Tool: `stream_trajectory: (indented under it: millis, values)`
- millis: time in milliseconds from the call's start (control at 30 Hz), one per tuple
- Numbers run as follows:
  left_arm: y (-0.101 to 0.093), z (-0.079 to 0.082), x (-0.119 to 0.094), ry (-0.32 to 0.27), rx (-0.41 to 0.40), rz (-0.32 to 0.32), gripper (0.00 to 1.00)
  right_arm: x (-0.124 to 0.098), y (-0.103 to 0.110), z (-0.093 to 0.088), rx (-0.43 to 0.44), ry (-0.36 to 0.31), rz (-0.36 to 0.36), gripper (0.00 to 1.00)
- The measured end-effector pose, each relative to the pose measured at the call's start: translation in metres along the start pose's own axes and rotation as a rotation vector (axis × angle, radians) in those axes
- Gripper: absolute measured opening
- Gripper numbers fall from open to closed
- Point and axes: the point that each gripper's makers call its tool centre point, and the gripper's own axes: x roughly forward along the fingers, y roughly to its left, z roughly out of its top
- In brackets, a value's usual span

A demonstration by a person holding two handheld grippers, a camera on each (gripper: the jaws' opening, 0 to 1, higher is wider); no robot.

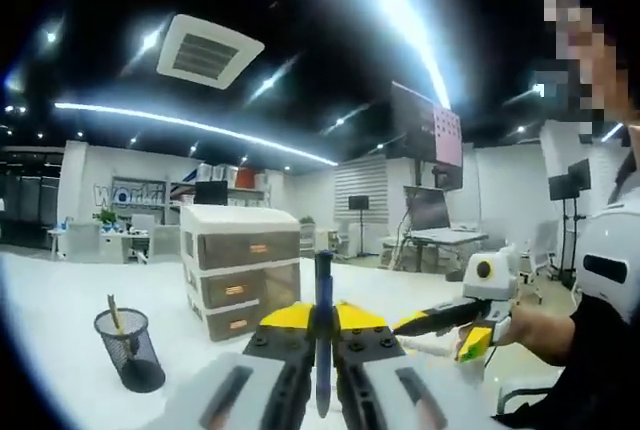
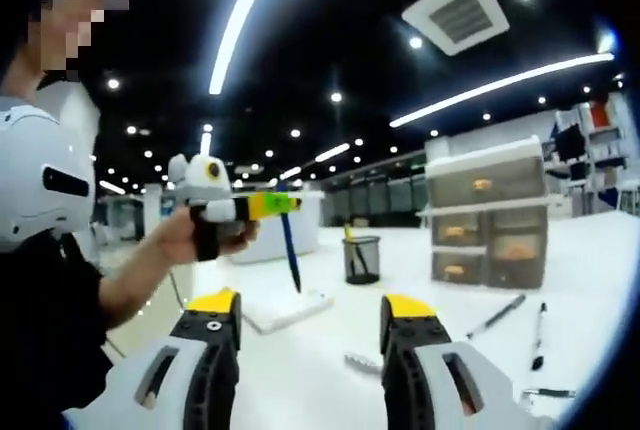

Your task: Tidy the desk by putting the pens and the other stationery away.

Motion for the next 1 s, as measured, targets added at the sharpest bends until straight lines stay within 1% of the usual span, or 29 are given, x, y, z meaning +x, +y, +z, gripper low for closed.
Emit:
stream_trajectory:
  millis: [67,167,267,333,433,633,833,1000]
  values:
    - [0.02,0.006,-0.001,-0.006,0.01,0.034,0.07,-0.007,-0.006,-0.001,-0.012,0.011,-0.03,0.54]
    - [0.043,0.015,-0.003,-0.015,0.011,0.068,0.07,-0.017,-0.012,0.0,-0.013,0.011,-0.056,0.54]
    - [0.057,0.024,-0.004,-0.04,-0.005,0.085,0.07,-0.022,-0.015,-0.002,-0.014,0.018,-0.07,0.54]
    - [0.065,0.03,-0.004,-0.05,-0.001,0.098,0.07,-0.023,-0.015,-0.004,-0.015,0.026,-0.074,0.54]
    - [0.075,0.036,-0.001,-0.047,0.028,0.122,0.07,-0.025,-0.014,-0.006,-0.017,0.031,-0.076,0.54]
    - [0.109,0.047,0.009,-0.043,0.074,0.174,0.07,-0.029,-0.013,-0.008,-0.022,0.038,-0.083,0.54]
    - [0.137,0.056,0.012,-0.046,0.077,0.218,0.07,-0.032,-0.015,-0.007,-0.021,0.034,-0.094,0.54]
    - [0.16,0.065,0.014,-0.063,0.089,0.259,0.07,-0.033,-0.016,-0.008,-0.019,0.033,-0.098,0.54]
